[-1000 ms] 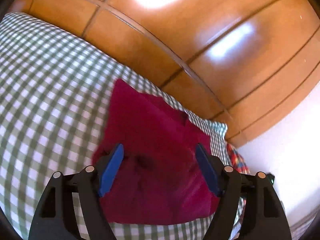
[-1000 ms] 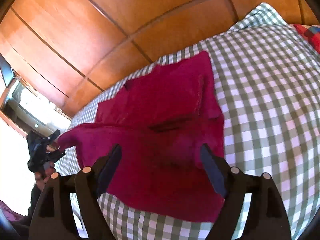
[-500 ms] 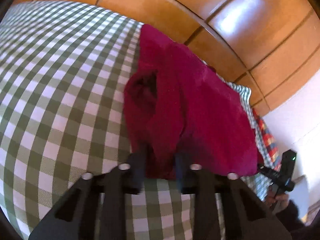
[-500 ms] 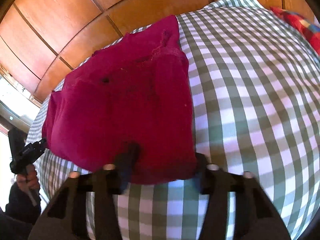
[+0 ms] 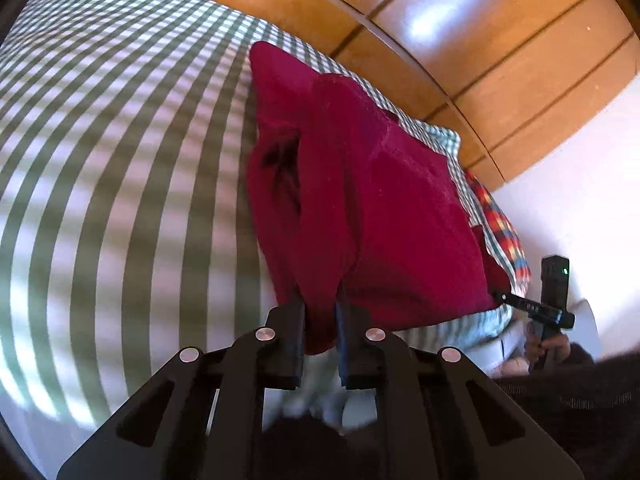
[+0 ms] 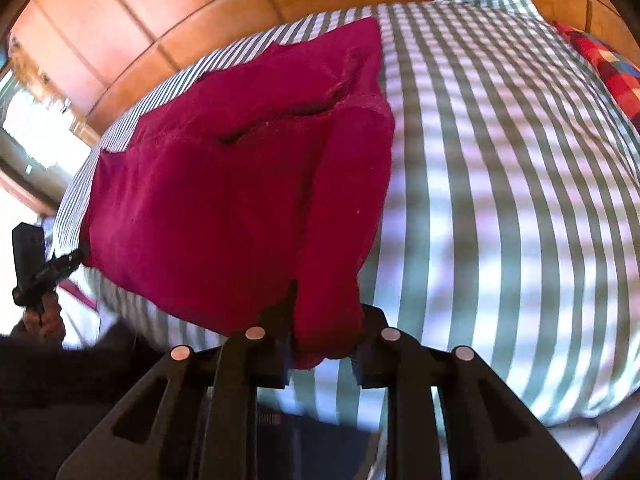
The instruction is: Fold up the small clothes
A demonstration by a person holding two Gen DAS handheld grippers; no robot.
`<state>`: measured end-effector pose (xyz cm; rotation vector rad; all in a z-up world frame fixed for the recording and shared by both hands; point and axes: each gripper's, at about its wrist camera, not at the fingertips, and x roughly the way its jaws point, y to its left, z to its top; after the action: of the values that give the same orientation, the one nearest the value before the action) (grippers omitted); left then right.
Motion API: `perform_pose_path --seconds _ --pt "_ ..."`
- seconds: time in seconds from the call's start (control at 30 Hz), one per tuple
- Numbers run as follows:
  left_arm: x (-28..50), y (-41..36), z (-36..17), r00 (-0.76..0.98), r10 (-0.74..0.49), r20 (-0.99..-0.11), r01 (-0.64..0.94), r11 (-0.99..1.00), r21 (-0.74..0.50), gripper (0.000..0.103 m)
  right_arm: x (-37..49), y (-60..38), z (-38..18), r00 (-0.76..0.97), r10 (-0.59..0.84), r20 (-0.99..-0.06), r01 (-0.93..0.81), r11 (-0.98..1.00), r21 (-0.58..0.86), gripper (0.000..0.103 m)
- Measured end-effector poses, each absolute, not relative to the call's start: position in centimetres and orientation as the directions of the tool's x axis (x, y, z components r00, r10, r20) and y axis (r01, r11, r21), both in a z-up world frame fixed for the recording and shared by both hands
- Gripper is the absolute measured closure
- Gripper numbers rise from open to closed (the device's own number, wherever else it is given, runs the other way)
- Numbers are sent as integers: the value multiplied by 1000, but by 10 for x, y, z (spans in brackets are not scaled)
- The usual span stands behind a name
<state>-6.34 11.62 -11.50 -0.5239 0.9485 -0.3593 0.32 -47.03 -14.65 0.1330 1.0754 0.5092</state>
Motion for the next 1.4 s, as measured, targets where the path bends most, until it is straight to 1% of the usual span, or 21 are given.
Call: perform_pose_path --seconds 0.03,0.07,0.1,0.13,0.17,0.23,0.33,0.37,0.43,0.47,0.5,0.53,0.57,0.6,0.63,0.83,1.03,1.13,1.2,1.27,1.4 --pt "-69 116 -113 537 -500 -679 56 824 -564 90 0 -473 -144 380 447 -810 -328 884 334 70" --pt "-71 117 -112 538 -498 -680 49 823 -565 89 0 -477 -141 393 439 -808 -320 889 328 52" --pt "-73 121 -107 543 -503 -672 46 817 -574 85 2 -484 -135 425 441 -790 -307 892 333 44" --pt "-72 126 -101 562 -503 -656 47 812 -582 72 5 -489 -128 461 438 -772 -292 896 334 40" --pt "-69 131 -96 583 -501 -640 46 807 -589 57 10 -493 -122 488 433 -758 -279 900 335 40" --pt "-58 143 -82 643 -493 -587 48 790 -611 45 21 -493 -115 523 426 -739 -270 904 330 40" --pt "-35 141 -71 668 -487 -563 67 793 -606 45 49 -482 -117 537 393 -747 -252 919 302 41" --pt "-27 141 -70 670 -486 -561 75 796 -600 42 57 -477 -121 528 391 -754 -252 920 301 43" --pt "-6 134 -75 649 -500 -574 81 795 -601 42 70 -466 -131 505 368 -780 -261 927 269 53" --pt "3 130 -78 636 -511 -579 82 791 -607 42 76 -464 -135 504 344 -792 -259 935 241 68" --pt "12 126 -83 621 -520 -586 82 787 -611 42 78 -461 -137 502 335 -797 -261 938 230 79" --pt "18 121 -87 611 -524 -593 84 788 -610 46 80 -462 -135 507 333 -795 -262 938 227 82" --pt "23 117 -92 602 -521 -605 86 796 -599 75 77 -461 -133 518 329 -789 -265 939 218 91" --pt "23 113 -94 602 -510 -614 85 806 -586 92 73 -461 -127 532 328 -781 -271 939 211 93" --pt "21 111 -94 609 -509 -609 91 807 -584 95 68 -461 -122 544 326 -773 -274 940 204 93" --pt "-15 113 -51 691 -543 -478 195 776 -600 97 39 -464 -70 624 376 -685 -335 921 200 94" --pt "1 127 -11 751 -516 -411 220 783 -582 97 78 -449 -24 692 400 -600 -352 914 203 94" --pt "35 135 -4 764 -479 -433 189 808 -559 97 125 -440 -17 703 381 -601 -332 922 198 94" --pt "65 141 -9 763 -446 -467 150 826 -544 97 161 -433 -21 697 358 -621 -303 932 197 95" --pt "96 148 -20 750 -416 -514 99 839 -535 97 193 -429 -32 684 327 -651 -268 944 193 95" --pt "152 157 -55 694 -377 -613 4 854 -521 97 243 -423 -74 615 272 -740 -200 962 187 95"
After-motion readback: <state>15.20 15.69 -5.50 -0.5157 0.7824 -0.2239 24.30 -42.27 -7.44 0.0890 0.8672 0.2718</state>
